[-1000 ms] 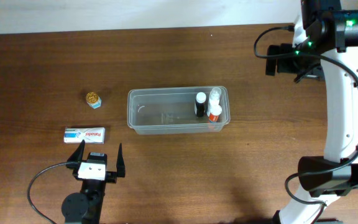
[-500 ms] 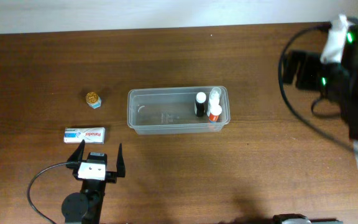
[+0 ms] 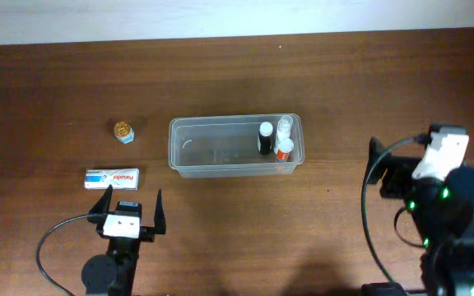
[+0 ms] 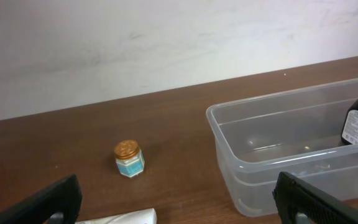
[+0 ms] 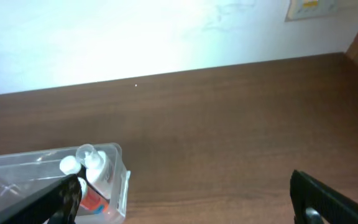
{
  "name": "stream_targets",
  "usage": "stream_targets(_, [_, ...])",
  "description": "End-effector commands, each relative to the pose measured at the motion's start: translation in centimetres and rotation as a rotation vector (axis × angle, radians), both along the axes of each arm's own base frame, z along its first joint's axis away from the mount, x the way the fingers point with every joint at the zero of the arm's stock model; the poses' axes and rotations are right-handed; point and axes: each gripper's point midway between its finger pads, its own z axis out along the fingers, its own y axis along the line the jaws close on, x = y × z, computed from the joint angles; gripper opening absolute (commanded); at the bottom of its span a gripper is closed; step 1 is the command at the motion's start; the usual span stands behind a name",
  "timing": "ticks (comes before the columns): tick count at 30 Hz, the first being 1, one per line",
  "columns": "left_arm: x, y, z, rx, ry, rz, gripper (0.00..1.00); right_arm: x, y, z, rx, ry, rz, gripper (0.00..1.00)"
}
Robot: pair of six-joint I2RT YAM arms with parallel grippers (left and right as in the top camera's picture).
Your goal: Pack container
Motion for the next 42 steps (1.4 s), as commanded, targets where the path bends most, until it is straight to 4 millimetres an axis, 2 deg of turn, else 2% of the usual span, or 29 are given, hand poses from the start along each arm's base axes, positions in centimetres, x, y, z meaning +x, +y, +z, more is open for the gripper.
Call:
stream_targets(1, [0.0,0.1,-0.1,0.013,-0.002,0.004,0.99,-0.9,-0.3,-2.1,-0.01,-0.036,-0.014,0.98])
stream_targets(7, [0.0,0.1,-0.1,0.013,-0.002,0.004,0.99,-1.7,-0.2,-5.7,-0.008,-0.141,-0.007,0.98])
stream_targets(17, [0.0,0.1,-0.1,0.013,-0.001,0.004,0.99,-2.0,0.1,-9.1,-0.004,-0.226,0.01,0.98])
stream_targets(31, [0.0,0.1,-0.1,0.013,-0.001,0.004,1.0,-2.6,0.1,-9.0,-0.006,-0.306,0.01,0.98])
stream_targets(38, [0.0,0.1,-0.1,0.013,-0.001,0.004,0.99,-1.9,0.3,-8.9,-0.003,-0.439,0.017,0.98])
stream_targets(42, [0.0,0.1,-0.1,0.013,-0.001,0.004,0.99,-1.6,0.3,-9.2,0.059,-0.498,0.011,0.98])
